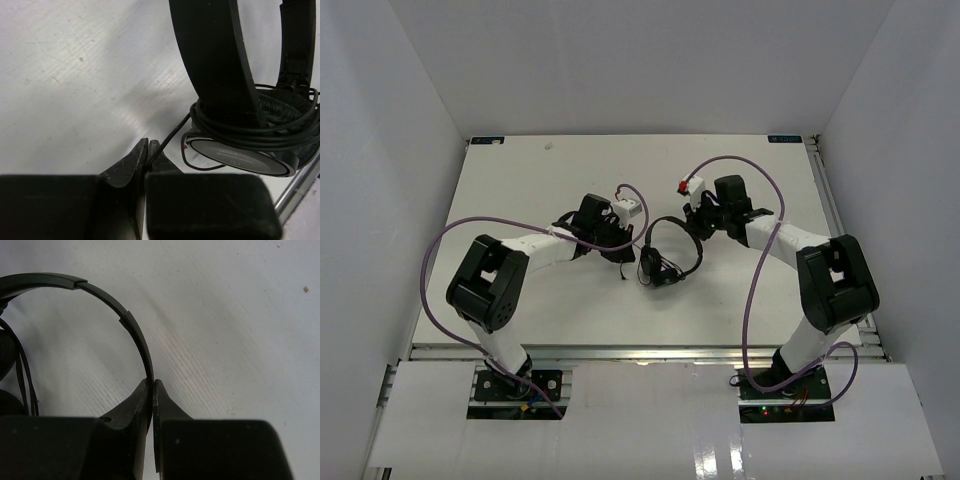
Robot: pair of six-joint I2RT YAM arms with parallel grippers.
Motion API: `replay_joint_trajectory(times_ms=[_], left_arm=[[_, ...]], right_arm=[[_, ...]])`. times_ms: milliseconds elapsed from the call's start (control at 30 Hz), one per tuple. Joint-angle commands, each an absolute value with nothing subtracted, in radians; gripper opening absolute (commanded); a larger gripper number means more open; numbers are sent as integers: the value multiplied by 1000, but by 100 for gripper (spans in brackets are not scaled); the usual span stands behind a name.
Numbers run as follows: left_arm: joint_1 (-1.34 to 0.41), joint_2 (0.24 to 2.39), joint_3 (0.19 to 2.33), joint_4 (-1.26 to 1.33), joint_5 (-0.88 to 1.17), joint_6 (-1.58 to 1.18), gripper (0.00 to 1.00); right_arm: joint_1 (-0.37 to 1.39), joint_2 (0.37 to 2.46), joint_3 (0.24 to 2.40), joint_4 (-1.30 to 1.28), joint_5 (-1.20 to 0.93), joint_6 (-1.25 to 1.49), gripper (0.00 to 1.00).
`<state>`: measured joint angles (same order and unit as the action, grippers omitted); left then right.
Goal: Wrap the headphones
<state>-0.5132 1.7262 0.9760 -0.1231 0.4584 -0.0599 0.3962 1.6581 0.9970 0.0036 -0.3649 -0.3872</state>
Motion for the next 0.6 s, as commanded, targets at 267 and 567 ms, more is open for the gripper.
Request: replay_joint_trajectory(times_ms=[267,567], left_arm=[[-483,1748,1076,-191,468,-3,34],[-483,1586,1008,-193,493,-20,55]], right_arm=[[400,1756,1088,28,-332,-353,8],[398,1671,1109,-58,-341,-331,55]])
